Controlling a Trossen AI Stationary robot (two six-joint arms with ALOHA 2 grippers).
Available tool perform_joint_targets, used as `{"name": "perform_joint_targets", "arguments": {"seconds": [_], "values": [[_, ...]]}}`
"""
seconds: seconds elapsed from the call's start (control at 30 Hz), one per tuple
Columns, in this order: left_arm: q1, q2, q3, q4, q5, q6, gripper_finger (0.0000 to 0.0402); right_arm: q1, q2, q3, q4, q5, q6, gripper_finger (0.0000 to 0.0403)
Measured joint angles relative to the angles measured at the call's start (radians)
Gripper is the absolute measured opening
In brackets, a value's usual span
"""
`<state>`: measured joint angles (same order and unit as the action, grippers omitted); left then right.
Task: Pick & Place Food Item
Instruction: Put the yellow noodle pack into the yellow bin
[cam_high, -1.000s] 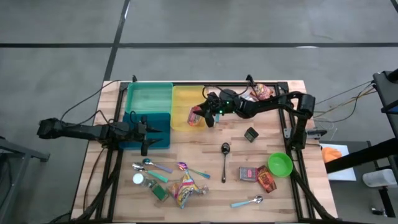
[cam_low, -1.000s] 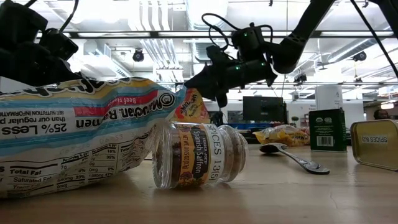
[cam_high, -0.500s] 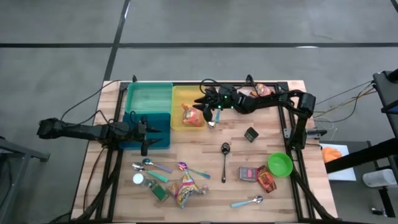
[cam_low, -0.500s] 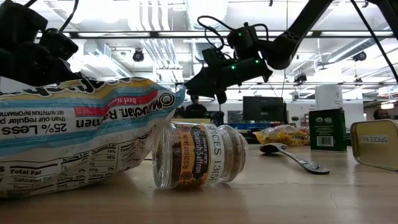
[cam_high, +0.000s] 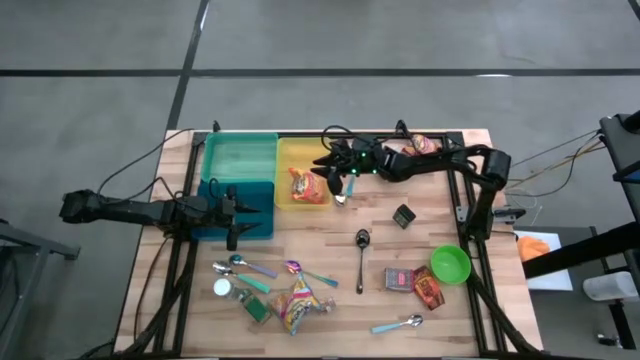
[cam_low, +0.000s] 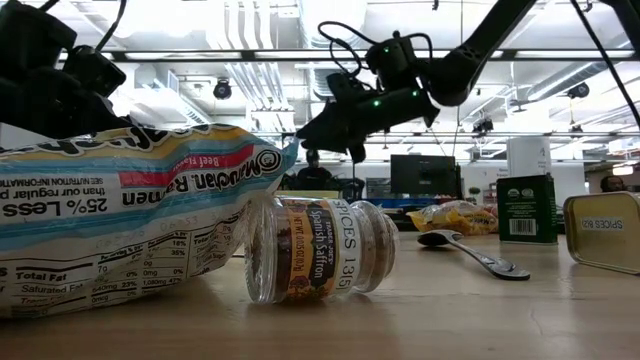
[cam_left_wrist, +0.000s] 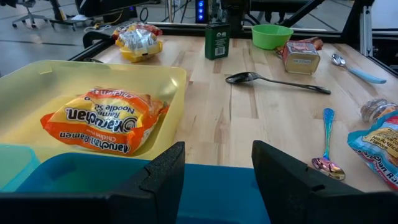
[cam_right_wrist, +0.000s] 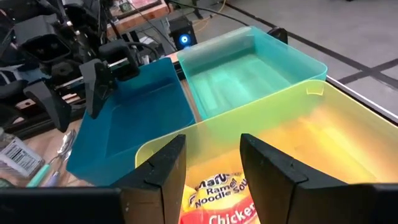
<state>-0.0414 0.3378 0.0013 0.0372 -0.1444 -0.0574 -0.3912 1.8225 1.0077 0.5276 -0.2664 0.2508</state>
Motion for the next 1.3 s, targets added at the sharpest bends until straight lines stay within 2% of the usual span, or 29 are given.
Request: {"name": "perform_joint_targets", "arguments": {"seconds": [0.23, 0.47, 0.6, 0.77, 0.93, 1.2, 1.3], "values": [[0.0, 0.0, 0.0, 0.0, 0.0, 0.0, 0.0189, 0.008, -0.132, 0.0, -0.271, 0.017, -0.049, 0.0148], [0.0, 0.0, 0.0, 0.0, 0.0, 0.0, 0.0189, 0.01, -0.289, -0.002, -0.603, 0.144, -0.108, 0.0148], [0.0, 0.0, 0.0, 0.0, 0.0, 0.0, 0.0189, 0.02, -0.366, -0.004, -0.756, 0.264, -0.049, 0.0148], [0.0, 0.0, 0.0, 0.0, 0.0, 0.0, 0.0189, 0.048, -0.433, -0.005, -0.948, 0.49, 0.029, 0.0148], [0.0, 0.0, 0.0, 0.0, 0.0, 0.0, 0.0189, 0.102, -0.446, -0.006, -1.048, 0.615, 0.087, 0.0148], [0.001, 0.0, 0.0, 0.0, 0.0, 0.0, 0.0189, 0.178, -0.361, -0.005, -1.073, 0.825, 0.09, 0.0148], [0.001, 0.0, 0.0, 0.0, 0.0, 0.0, 0.0189, 0.175, -0.312, 0.017, -1.074, 0.845, 0.111, 0.0148]]}}
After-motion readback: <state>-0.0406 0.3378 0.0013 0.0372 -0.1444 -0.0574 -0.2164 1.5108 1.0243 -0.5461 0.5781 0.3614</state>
